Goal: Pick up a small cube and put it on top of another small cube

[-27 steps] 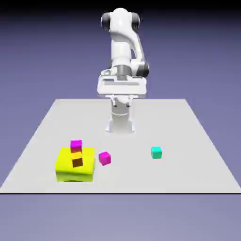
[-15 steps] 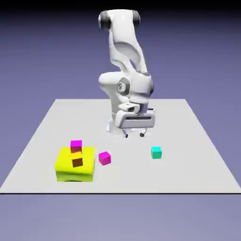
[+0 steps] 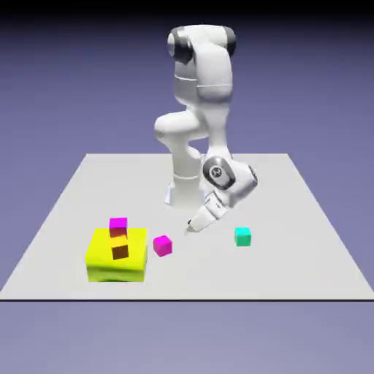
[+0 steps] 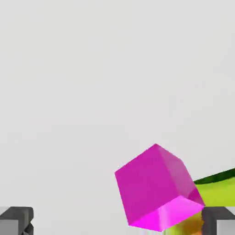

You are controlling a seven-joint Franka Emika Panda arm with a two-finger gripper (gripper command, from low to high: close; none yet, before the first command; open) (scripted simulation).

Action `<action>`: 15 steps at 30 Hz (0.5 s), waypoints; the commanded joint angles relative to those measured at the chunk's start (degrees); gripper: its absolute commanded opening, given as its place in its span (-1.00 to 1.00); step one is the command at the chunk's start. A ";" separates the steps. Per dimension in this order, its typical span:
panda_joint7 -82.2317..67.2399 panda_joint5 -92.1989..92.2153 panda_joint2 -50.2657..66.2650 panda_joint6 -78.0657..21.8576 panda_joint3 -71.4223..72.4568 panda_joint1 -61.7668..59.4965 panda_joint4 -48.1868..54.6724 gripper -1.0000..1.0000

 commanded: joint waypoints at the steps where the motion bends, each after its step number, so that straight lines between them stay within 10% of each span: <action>1: 0.26 -2.49 1.58 -1.76 -0.27 1.06 0.00 0.00; 15: 6.89 -31.69 23.01 -13.54 -6.79 4.80 5.22 0.00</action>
